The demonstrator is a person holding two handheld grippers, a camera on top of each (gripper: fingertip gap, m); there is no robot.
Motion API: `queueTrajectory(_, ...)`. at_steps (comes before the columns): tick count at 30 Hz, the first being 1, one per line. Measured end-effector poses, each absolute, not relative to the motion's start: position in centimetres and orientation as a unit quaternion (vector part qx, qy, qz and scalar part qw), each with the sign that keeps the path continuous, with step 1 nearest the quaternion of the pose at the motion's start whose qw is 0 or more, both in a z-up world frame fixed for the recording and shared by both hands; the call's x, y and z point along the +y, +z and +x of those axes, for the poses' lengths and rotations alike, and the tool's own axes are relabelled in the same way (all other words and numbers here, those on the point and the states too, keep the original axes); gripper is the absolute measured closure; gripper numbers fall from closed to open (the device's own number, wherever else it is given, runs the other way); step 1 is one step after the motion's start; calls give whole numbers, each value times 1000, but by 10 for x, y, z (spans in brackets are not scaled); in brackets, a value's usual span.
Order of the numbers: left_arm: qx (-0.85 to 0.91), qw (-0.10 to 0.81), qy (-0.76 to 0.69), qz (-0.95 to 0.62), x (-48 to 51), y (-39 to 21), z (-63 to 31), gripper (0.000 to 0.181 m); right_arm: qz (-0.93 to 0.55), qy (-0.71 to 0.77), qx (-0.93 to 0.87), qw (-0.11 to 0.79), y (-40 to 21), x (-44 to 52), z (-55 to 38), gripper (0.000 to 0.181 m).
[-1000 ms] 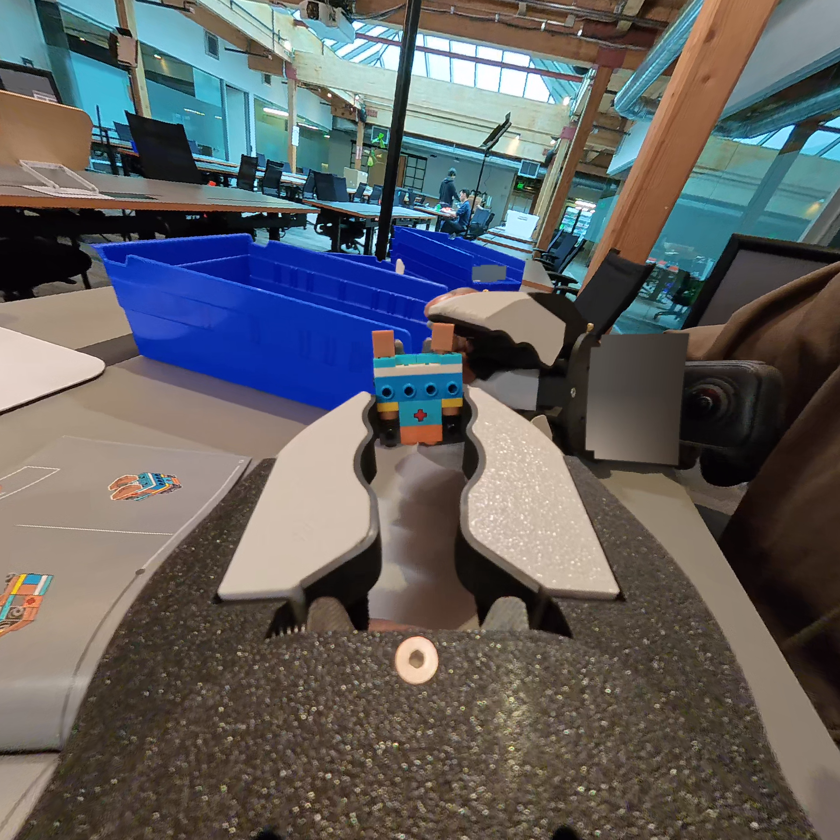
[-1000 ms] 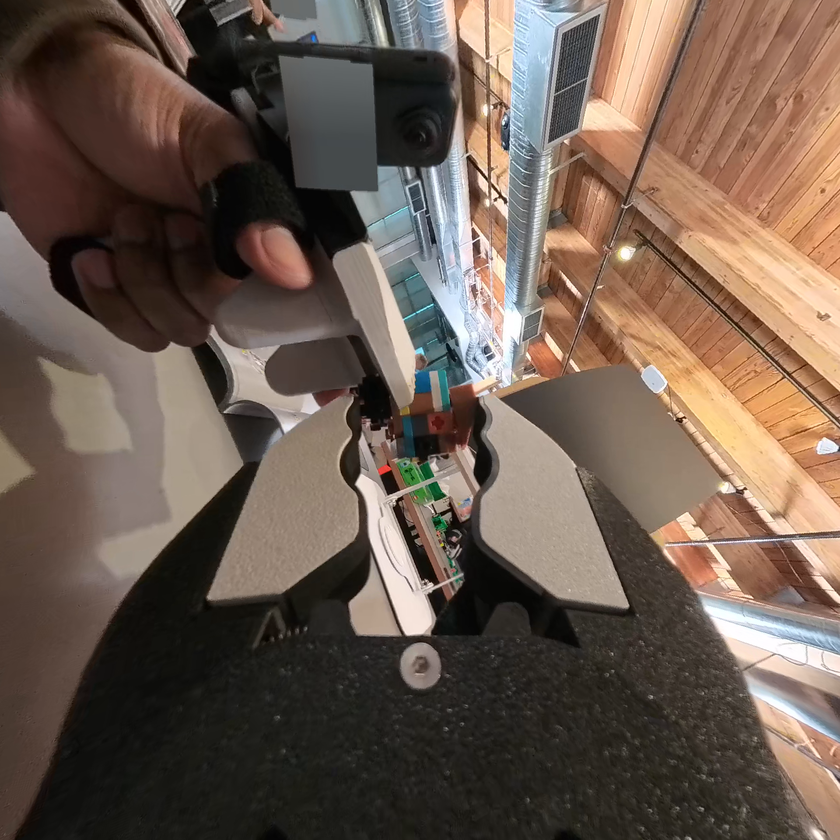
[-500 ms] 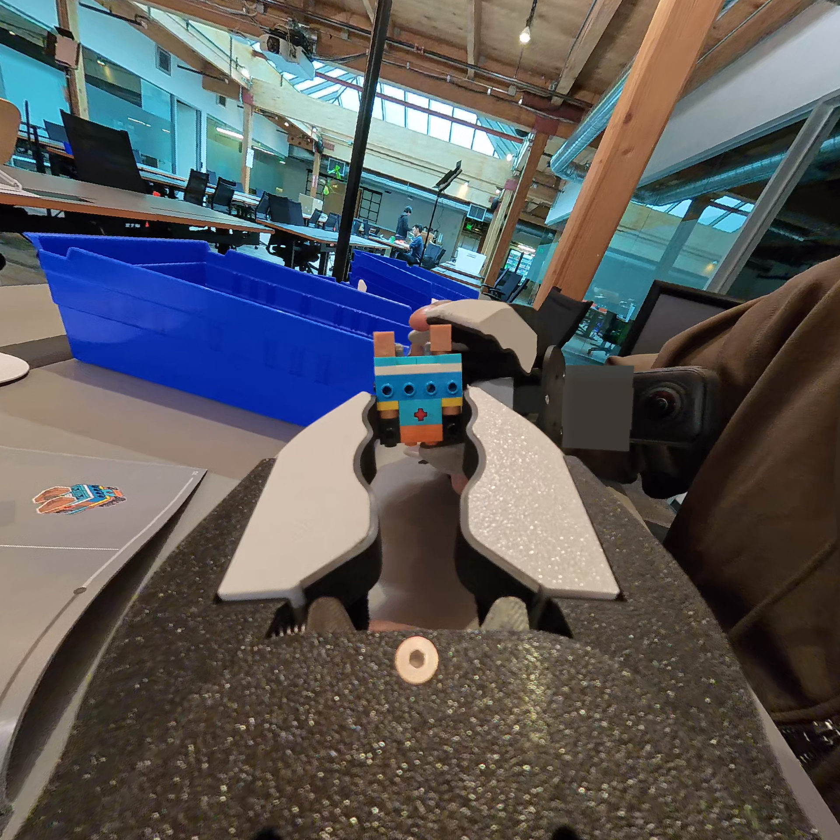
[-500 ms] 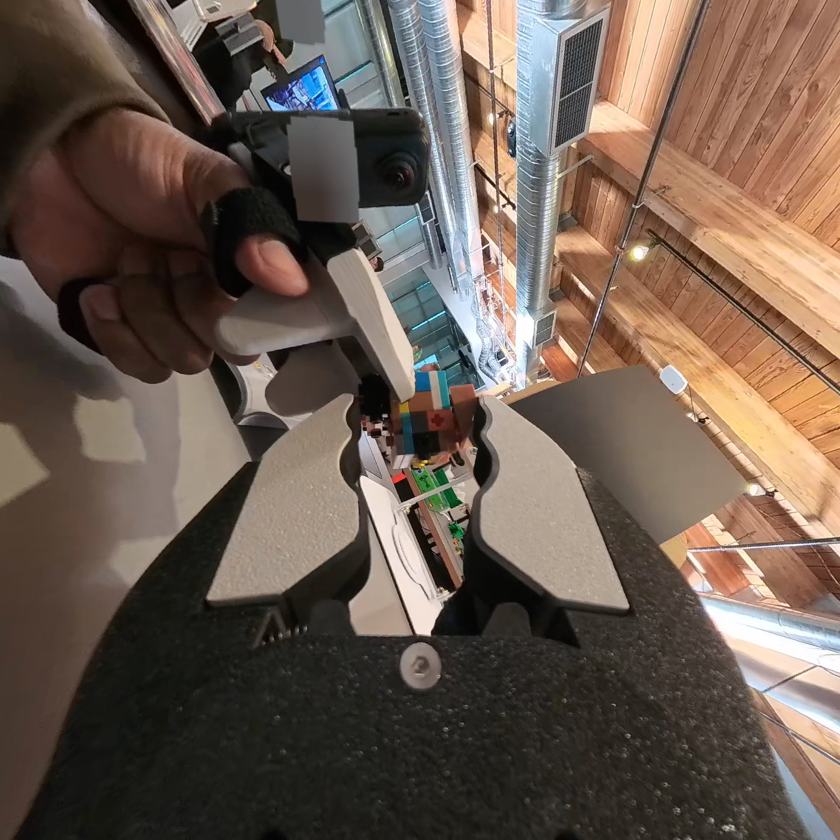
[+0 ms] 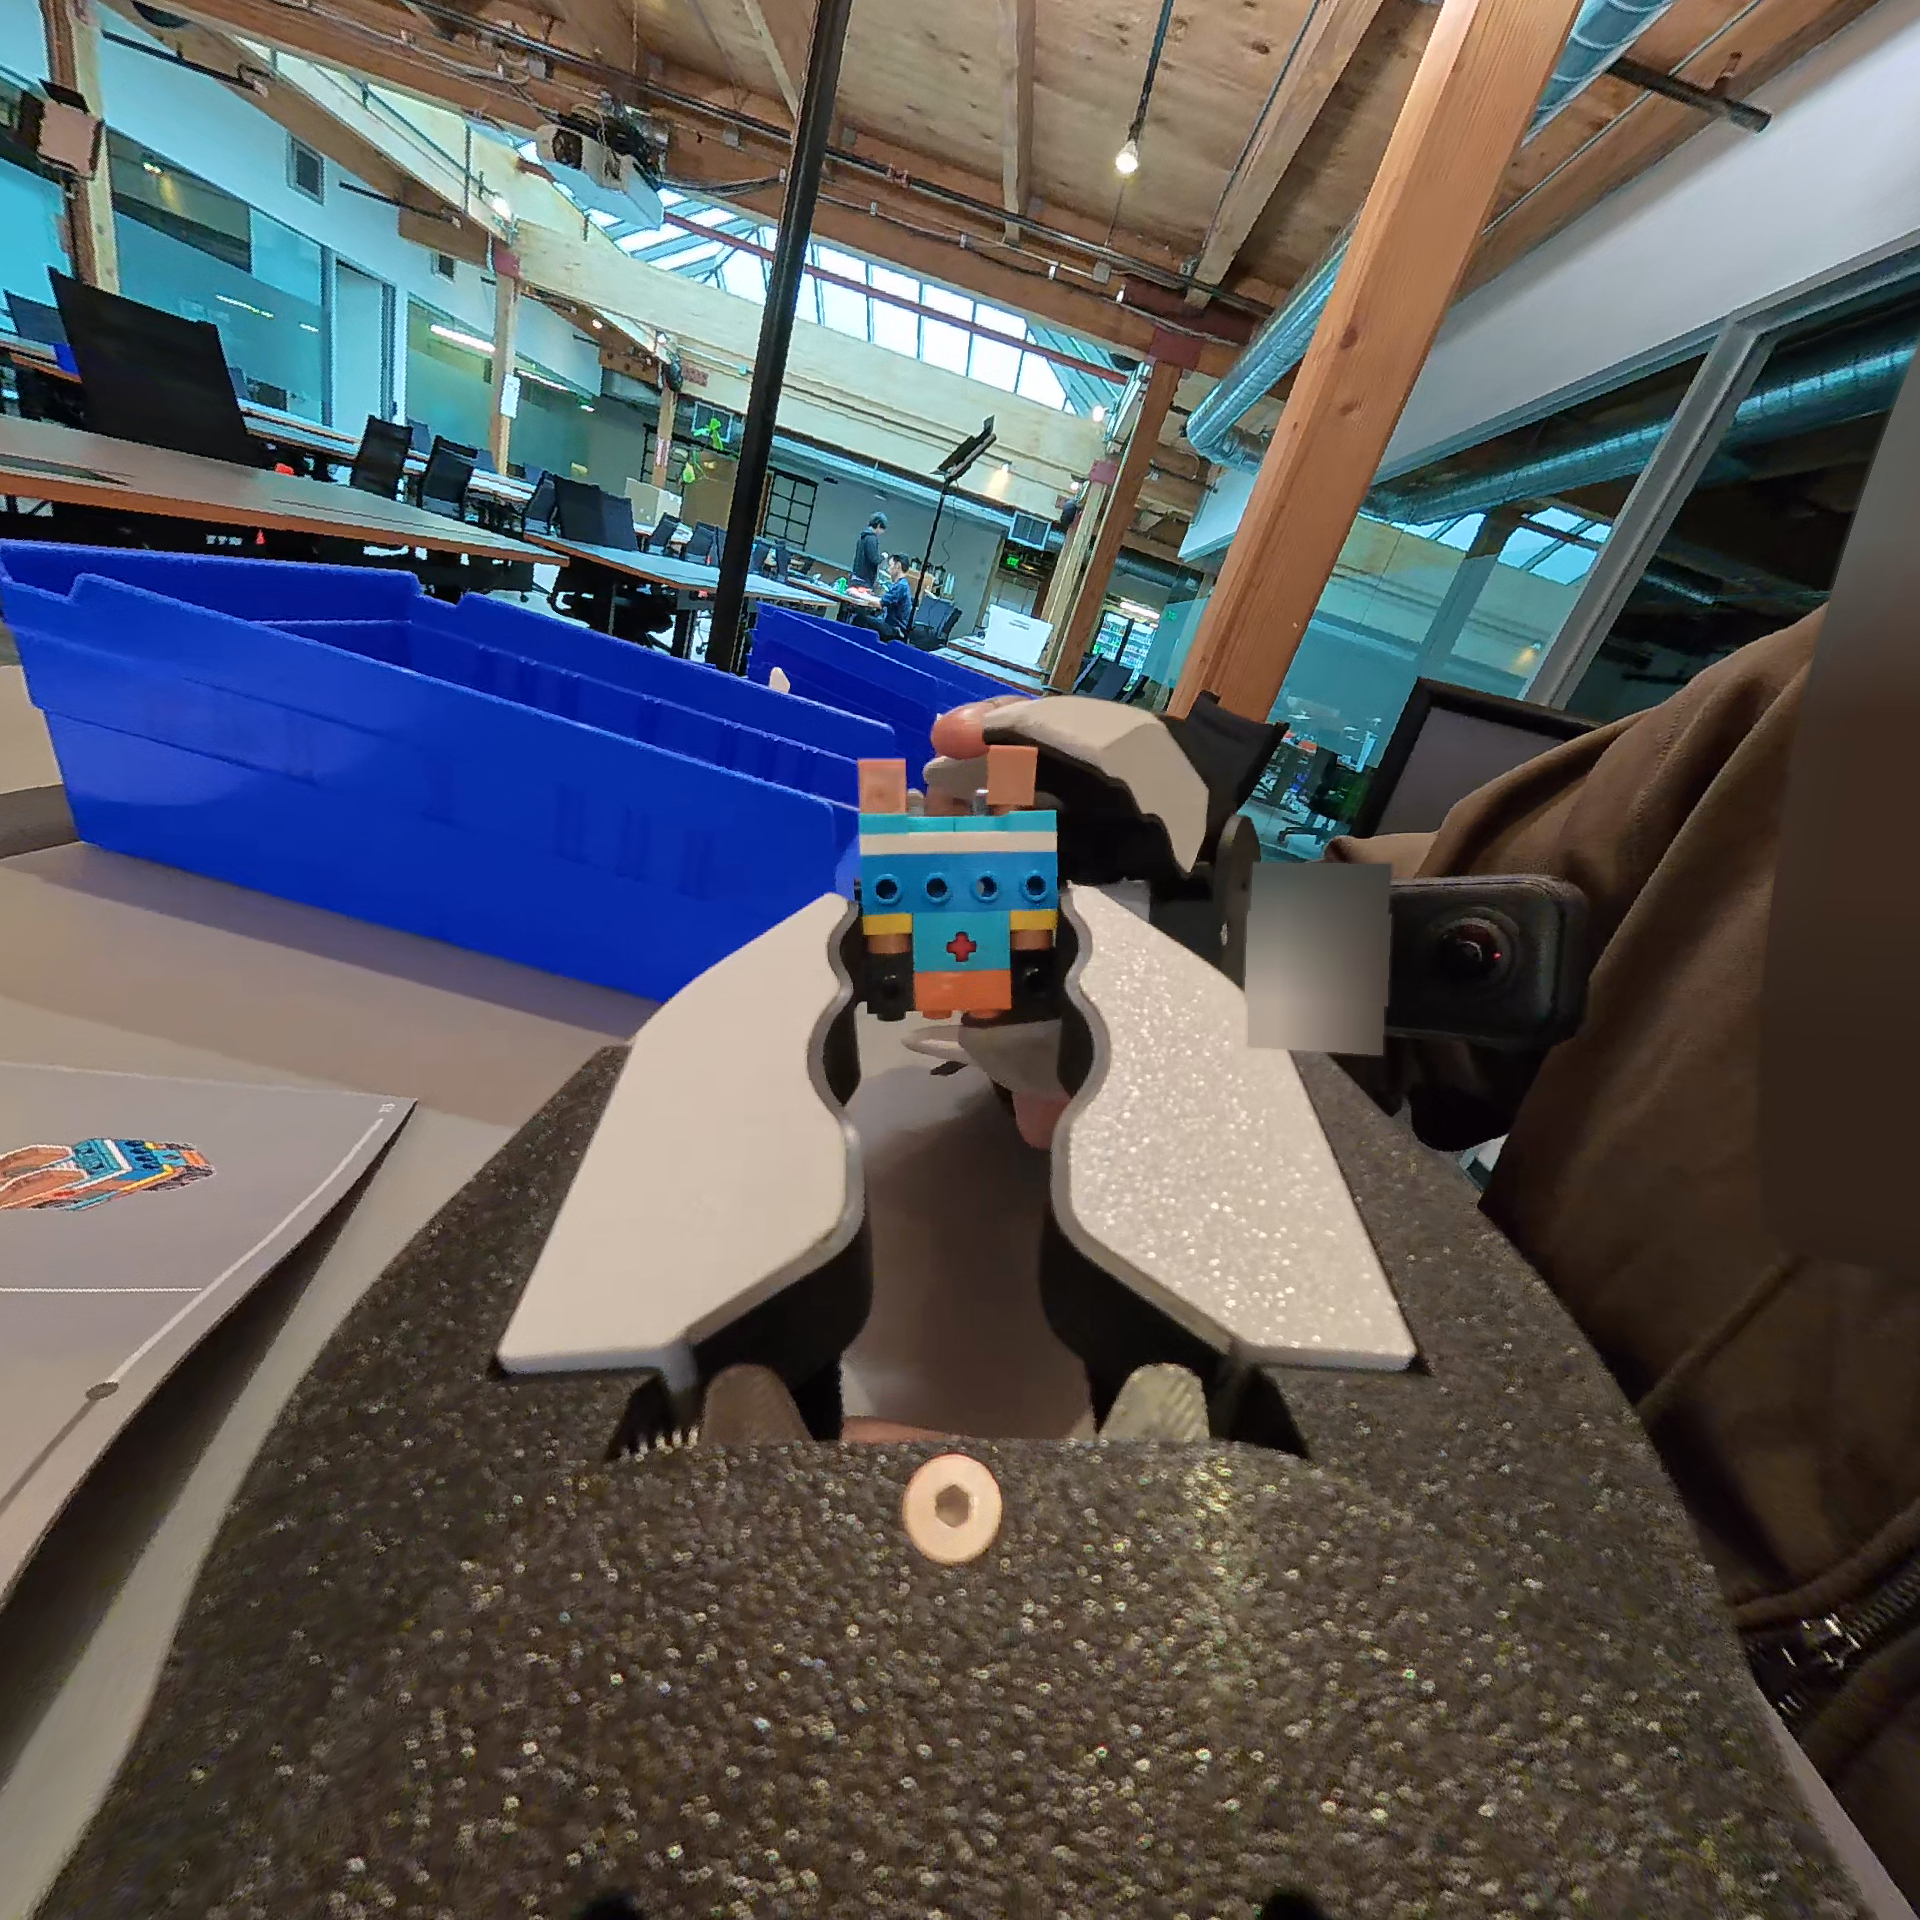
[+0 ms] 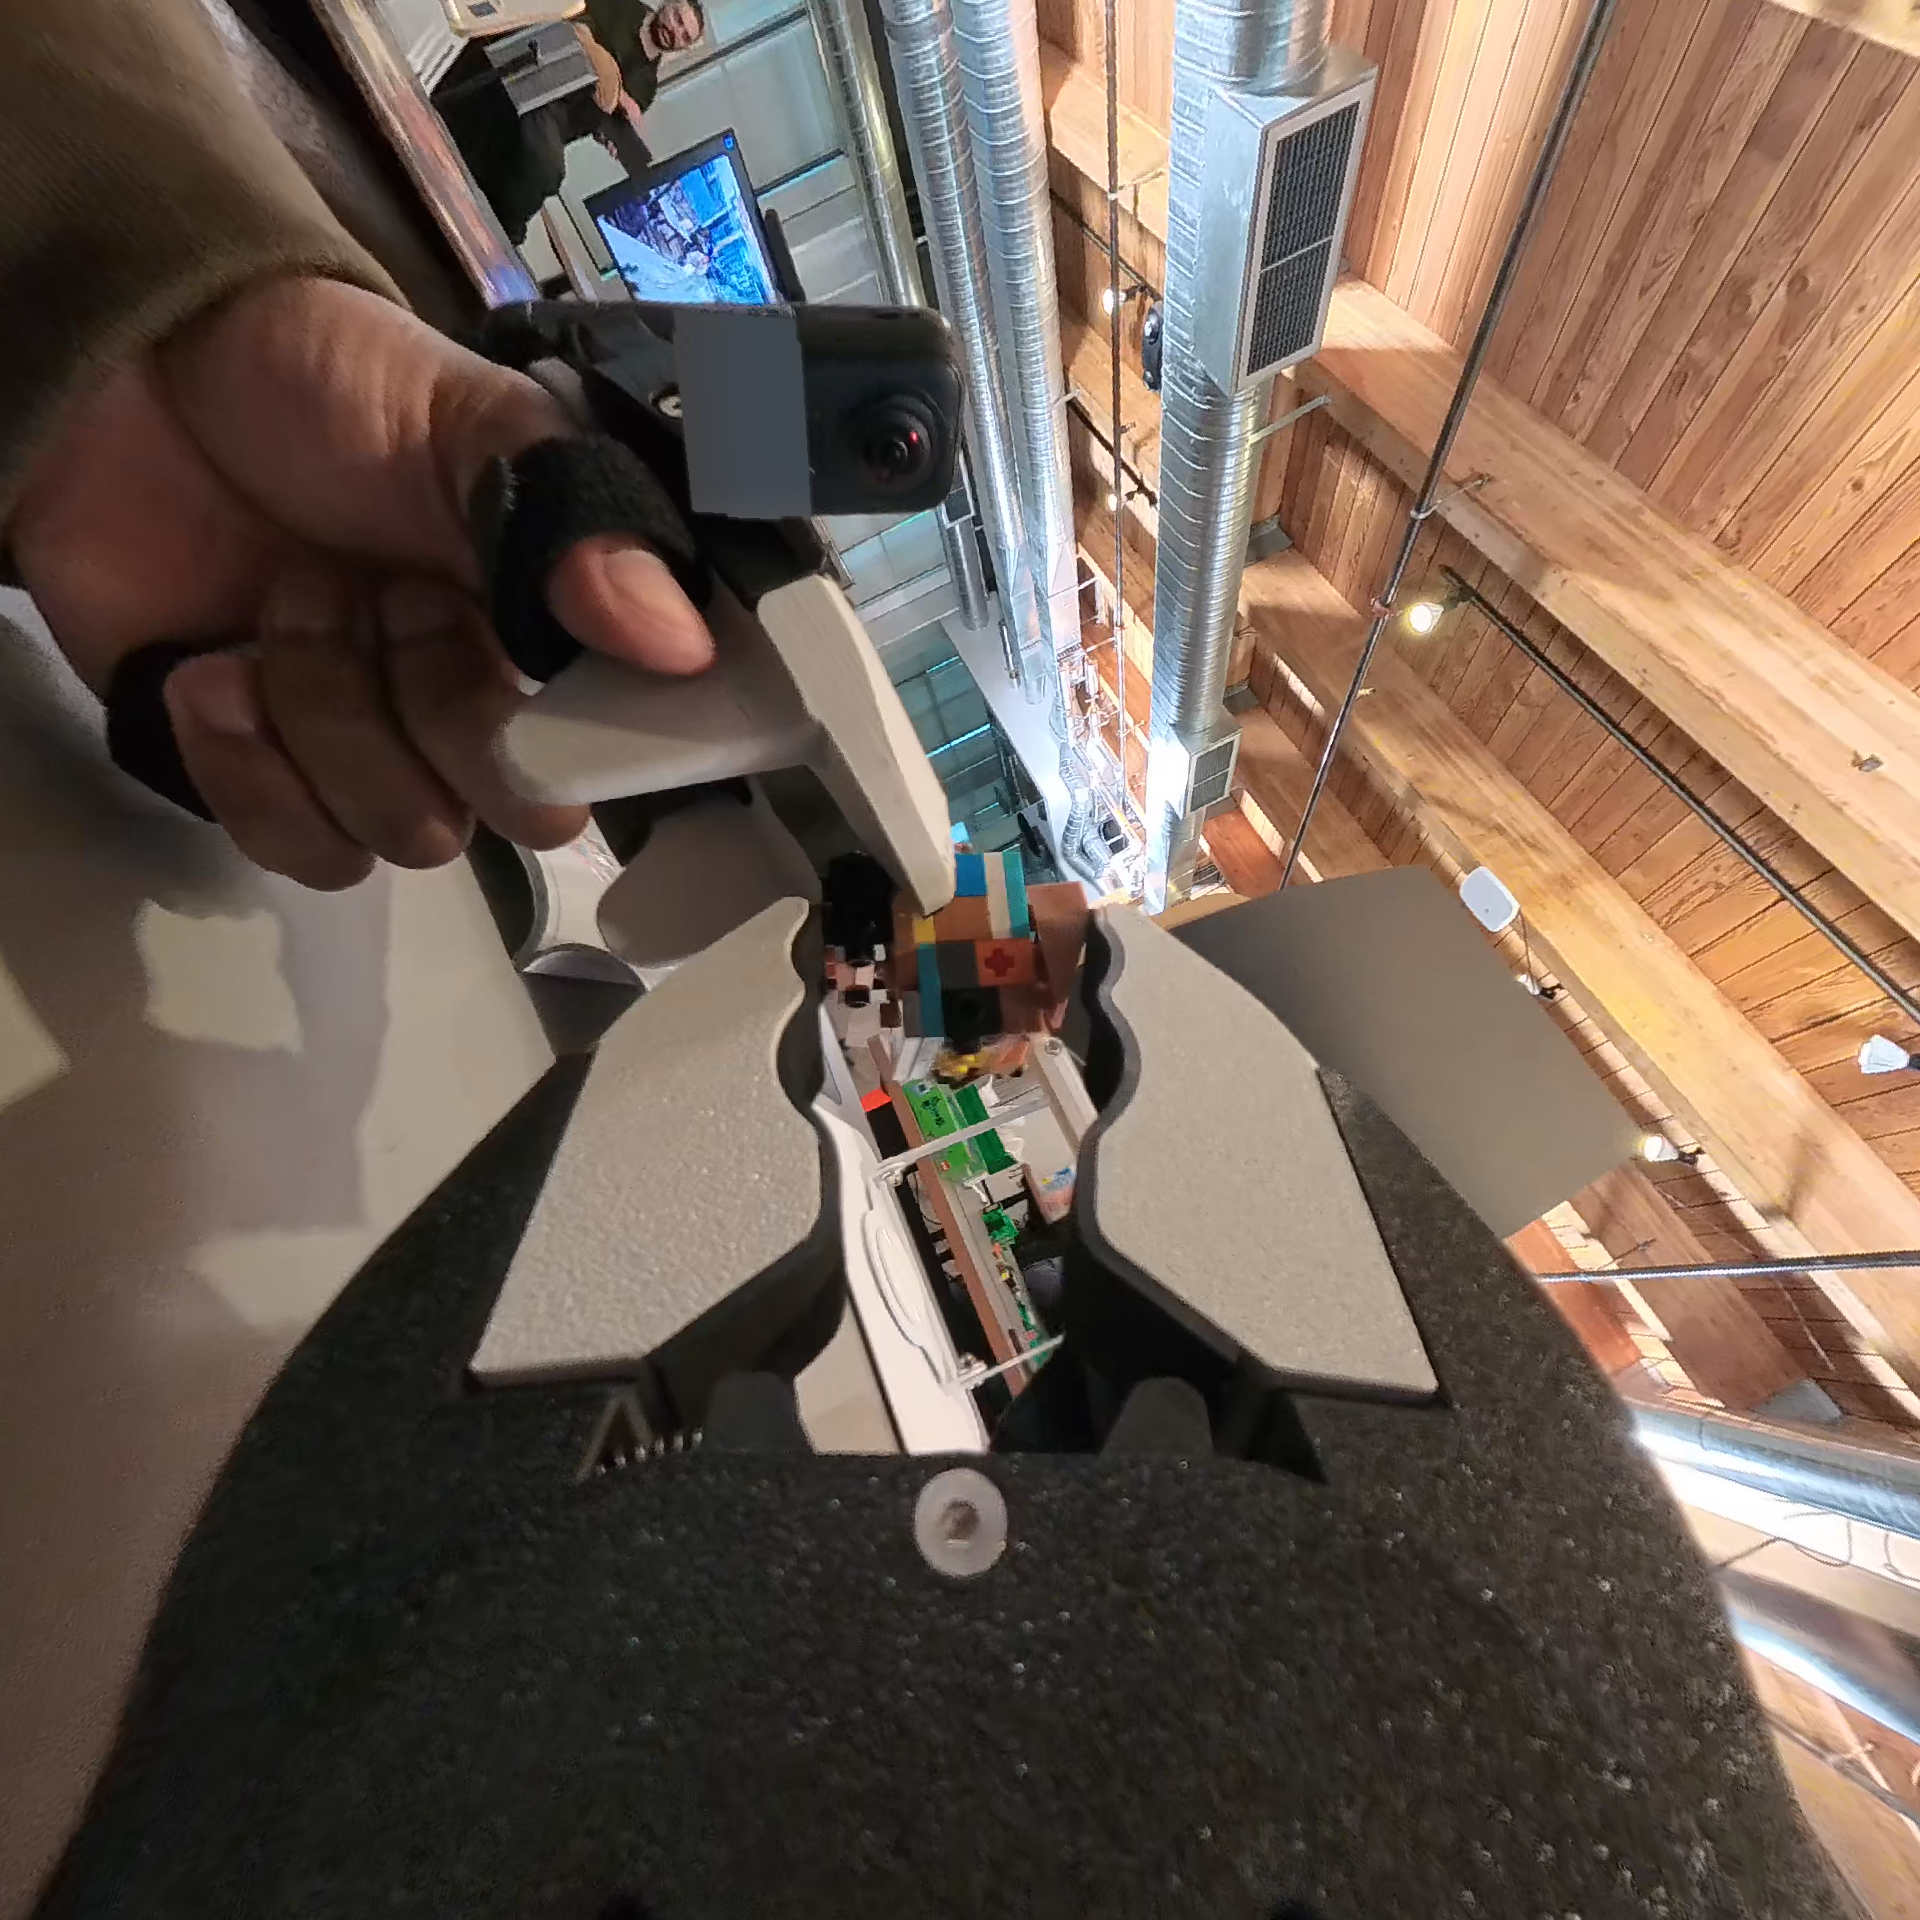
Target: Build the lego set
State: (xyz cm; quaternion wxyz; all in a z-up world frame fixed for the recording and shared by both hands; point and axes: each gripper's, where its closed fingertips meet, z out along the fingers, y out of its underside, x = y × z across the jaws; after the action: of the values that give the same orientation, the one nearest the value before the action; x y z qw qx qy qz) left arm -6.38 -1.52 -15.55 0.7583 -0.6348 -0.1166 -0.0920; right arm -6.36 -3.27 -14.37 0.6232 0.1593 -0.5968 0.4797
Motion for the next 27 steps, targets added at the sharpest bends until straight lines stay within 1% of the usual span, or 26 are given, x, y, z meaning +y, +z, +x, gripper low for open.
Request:
queueTrajectory(9,-104,763,-111,-628,-15,-153,-59,146,168,478,-591,627,-142,-33,-59,134)
queueTrajectory(25,-69,687,-36,-723,-10,-169,-54,139,225,442,-593,635,-154,-41,-51,135)
queueTrajectory(27,-60,684,-34,-726,-9,-170,-52,143,232,440,-593,633,-156,-43,-49,135)
